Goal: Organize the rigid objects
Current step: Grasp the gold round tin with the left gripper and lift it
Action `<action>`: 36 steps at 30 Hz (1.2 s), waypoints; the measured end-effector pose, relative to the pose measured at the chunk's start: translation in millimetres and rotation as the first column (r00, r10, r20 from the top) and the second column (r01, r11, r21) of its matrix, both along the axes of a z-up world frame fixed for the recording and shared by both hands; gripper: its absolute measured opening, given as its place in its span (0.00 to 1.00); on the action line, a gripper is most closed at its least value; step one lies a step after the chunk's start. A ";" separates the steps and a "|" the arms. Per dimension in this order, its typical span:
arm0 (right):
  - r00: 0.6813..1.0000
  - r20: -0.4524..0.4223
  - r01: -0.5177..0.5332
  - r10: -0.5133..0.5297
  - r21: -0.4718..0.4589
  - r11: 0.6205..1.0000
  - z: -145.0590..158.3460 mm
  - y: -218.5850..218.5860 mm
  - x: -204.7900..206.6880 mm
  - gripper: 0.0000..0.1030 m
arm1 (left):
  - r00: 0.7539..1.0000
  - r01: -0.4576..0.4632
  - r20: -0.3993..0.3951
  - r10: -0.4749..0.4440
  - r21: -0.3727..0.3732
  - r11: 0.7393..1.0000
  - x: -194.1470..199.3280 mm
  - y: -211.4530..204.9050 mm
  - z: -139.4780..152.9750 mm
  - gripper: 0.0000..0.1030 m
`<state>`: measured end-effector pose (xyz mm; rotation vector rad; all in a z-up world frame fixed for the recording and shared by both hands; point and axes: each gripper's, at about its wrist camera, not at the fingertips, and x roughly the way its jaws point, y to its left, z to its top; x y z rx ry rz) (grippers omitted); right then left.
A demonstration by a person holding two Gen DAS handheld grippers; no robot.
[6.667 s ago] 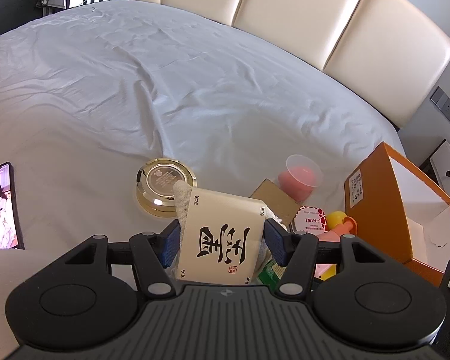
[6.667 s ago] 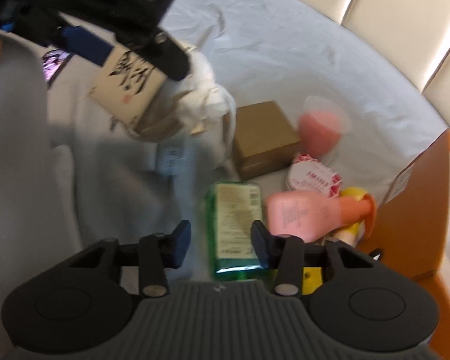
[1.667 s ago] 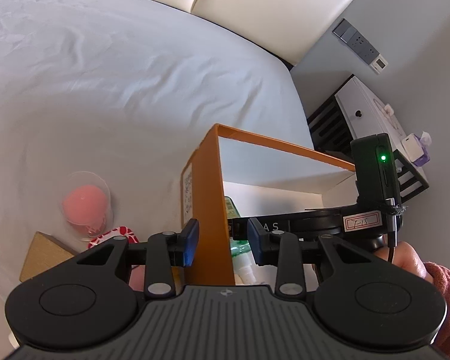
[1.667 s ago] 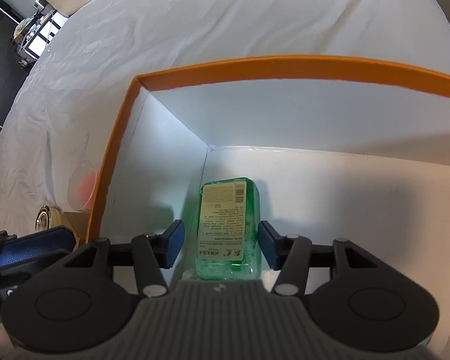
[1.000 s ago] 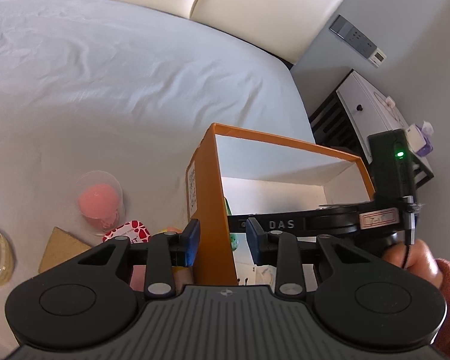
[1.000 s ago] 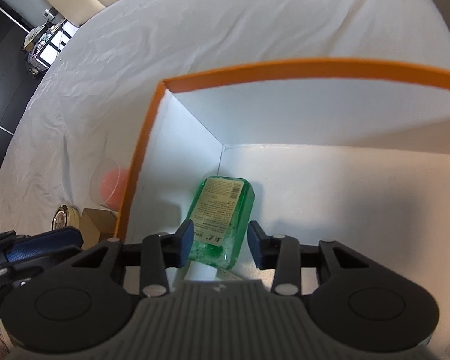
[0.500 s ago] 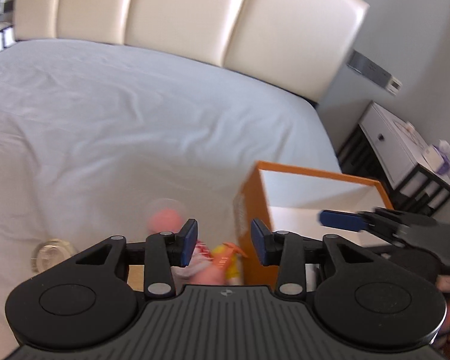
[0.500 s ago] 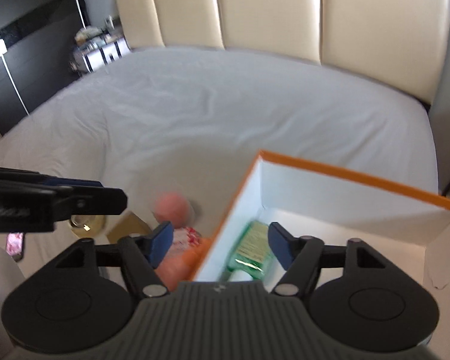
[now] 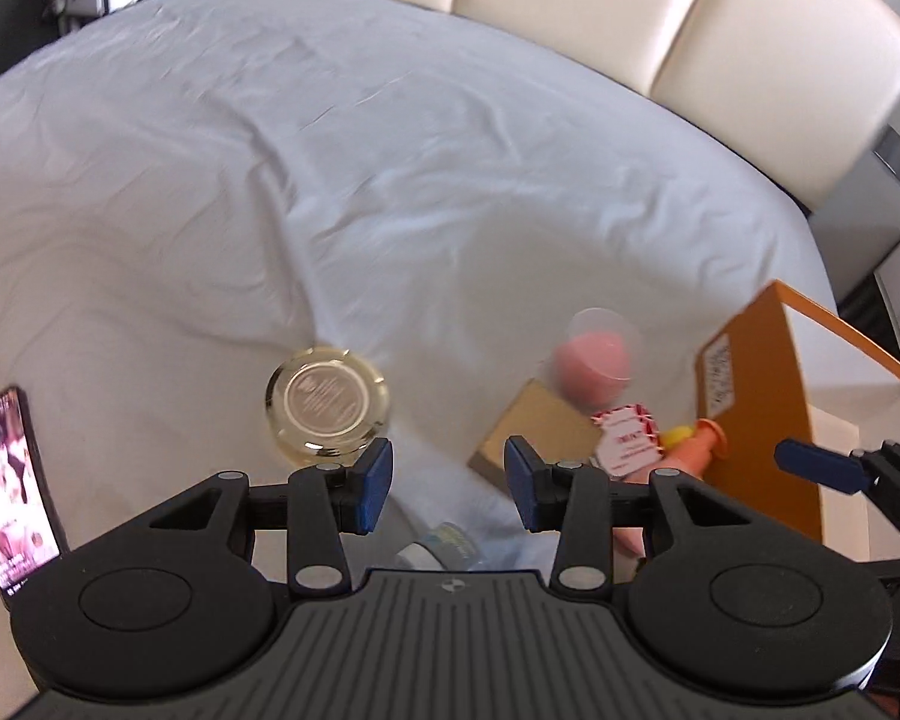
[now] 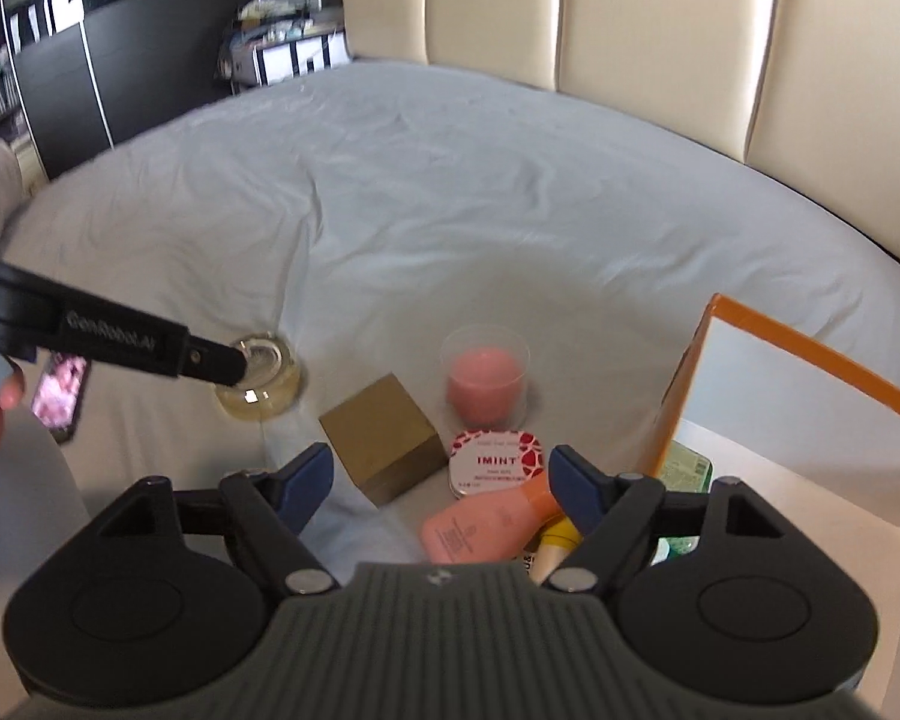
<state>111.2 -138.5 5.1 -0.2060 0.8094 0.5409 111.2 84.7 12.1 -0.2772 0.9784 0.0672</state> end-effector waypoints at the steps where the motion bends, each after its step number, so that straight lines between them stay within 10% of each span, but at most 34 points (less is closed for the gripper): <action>1: 1.000 -0.007 -0.004 0.004 -0.025 1.000 -4.5 5.1 2.7 0.74 | 1.000 -0.008 -0.004 0.008 0.000 1.000 1.6 2.6 -3.2 0.46; 13: 0.995 -0.091 -0.061 0.047 -0.153 0.986 -41.4 51.8 53.5 0.78 | 0.998 -0.053 -0.011 0.055 0.143 0.988 39.7 15.2 -24.3 0.84; 22: 0.986 -0.090 -0.162 0.143 -0.253 0.954 -66.5 86.1 78.2 0.87 | 0.973 -0.173 -0.154 0.174 0.019 0.985 61.6 45.6 -60.4 0.84; 36: 0.963 -0.180 -0.245 0.202 -0.264 0.933 -84.3 105.4 82.1 0.84 | 0.959 -0.181 -0.193 0.208 0.146 0.972 73.7 33.9 -73.9 0.91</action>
